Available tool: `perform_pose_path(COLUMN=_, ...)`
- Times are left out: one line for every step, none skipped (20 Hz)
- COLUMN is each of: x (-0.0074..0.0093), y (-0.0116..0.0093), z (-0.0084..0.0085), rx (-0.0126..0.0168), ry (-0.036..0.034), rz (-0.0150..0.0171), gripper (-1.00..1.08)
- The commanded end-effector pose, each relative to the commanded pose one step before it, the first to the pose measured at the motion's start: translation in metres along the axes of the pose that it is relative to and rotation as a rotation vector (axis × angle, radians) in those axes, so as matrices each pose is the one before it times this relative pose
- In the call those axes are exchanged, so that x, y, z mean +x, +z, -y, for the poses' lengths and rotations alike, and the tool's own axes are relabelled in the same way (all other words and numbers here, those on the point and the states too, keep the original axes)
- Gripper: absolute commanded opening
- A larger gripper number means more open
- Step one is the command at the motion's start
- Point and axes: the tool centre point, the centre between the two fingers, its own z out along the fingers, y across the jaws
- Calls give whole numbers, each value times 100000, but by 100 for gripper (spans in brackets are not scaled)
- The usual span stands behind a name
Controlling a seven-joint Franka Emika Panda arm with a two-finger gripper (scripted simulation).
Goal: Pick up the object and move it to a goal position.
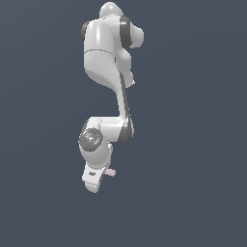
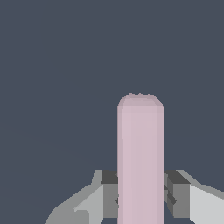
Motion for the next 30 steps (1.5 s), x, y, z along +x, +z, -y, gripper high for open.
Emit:
perform_pose_path(x=-185, y=174, z=-8, rx=24, ry=190, rz=34, gripper=-100)
perform_pose_path(x=0, y=0, z=0, rx=0, ry=0, rz=0, gripper=-100)
perform_pose_path(x=0, y=0, z=0, rx=0, ry=0, rz=0, gripper=-100)
perform_pose_path(x=0, y=0, z=0, rx=0, ry=0, rz=0, gripper=-100)
perform_pose_path(x=165, y=-176, z=1, rx=-31, ry=-199, rz=-47, gripper=-100)
perform_pose_path(x=-2, y=-16, z=7, rx=0, ry=0, rz=0, gripper=-100)
perform_pose_path(x=-5, y=-47, z=21, rx=0, ry=0, rz=0, gripper=-100)
perform_pose_path(x=-9, y=-79, z=35, rx=0, ry=0, rz=0, gripper=-100)
perform_pose_path(x=-12, y=-111, z=49, rx=0, ry=0, rz=0, gripper=-100)
perform_pose_path(x=-16, y=-144, z=64, rx=0, ry=0, rz=0, gripper=-100)
perform_pose_path(x=-19, y=-178, z=78, rx=0, ry=0, rz=0, gripper=-100)
perform_pose_path(x=-23, y=-213, z=94, rx=0, ry=0, rz=0, gripper=-100)
perform_pose_path(x=-27, y=-249, z=110, rx=0, ry=0, rz=0, gripper=-100)
perform_pose_path(x=-31, y=-287, z=126, rx=0, ry=0, rz=0, gripper=-100)
perform_pose_path(x=-36, y=-326, z=143, rx=0, ry=0, rz=0, gripper=-100)
perform_pose_path(x=-45, y=-360, z=160, rx=-1, ry=9, rz=68, gripper=-100)
perform_pose_path(x=-45, y=-409, z=179, rx=0, ry=0, rz=0, gripper=-100)
perform_pose_path(x=-50, y=-451, z=197, rx=0, ry=0, rz=0, gripper=-100)
perform_pose_path(x=-54, y=-495, z=216, rx=0, ry=0, rz=0, gripper=-100)
perform_pose_path(x=-59, y=-540, z=236, rx=0, ry=0, rz=0, gripper=-100)
perform_pose_path(x=-65, y=-580, z=255, rx=-1, ry=6, rz=69, gripper=-100)
perform_pose_path(x=-70, y=-635, z=275, rx=0, ry=0, rz=0, gripper=-100)
perform_pose_path(x=-75, y=-684, z=296, rx=0, ry=0, rz=0, gripper=-100)
perform_pose_path(x=-81, y=-734, z=317, rx=0, ry=0, rz=0, gripper=-100)
perform_pose_path(x=-85, y=-779, z=338, rx=0, ry=5, rz=69, gripper=-100)
perform_pose_path(x=-91, y=-830, z=357, rx=0, ry=0, rz=0, gripper=-100)
perform_pose_path(x=-92, y=-845, z=362, rx=0, ry=0, rz=0, gripper=-100)
perform_pose_path(x=-93, y=-857, z=366, rx=0, ry=0, rz=0, gripper=-100)
perform_pose_path(x=-90, y=-860, z=369, rx=1, ry=5, rz=69, gripper=-100)
perform_pose_path(x=-95, y=-879, z=373, rx=0, ry=0, rz=0, gripper=-100)
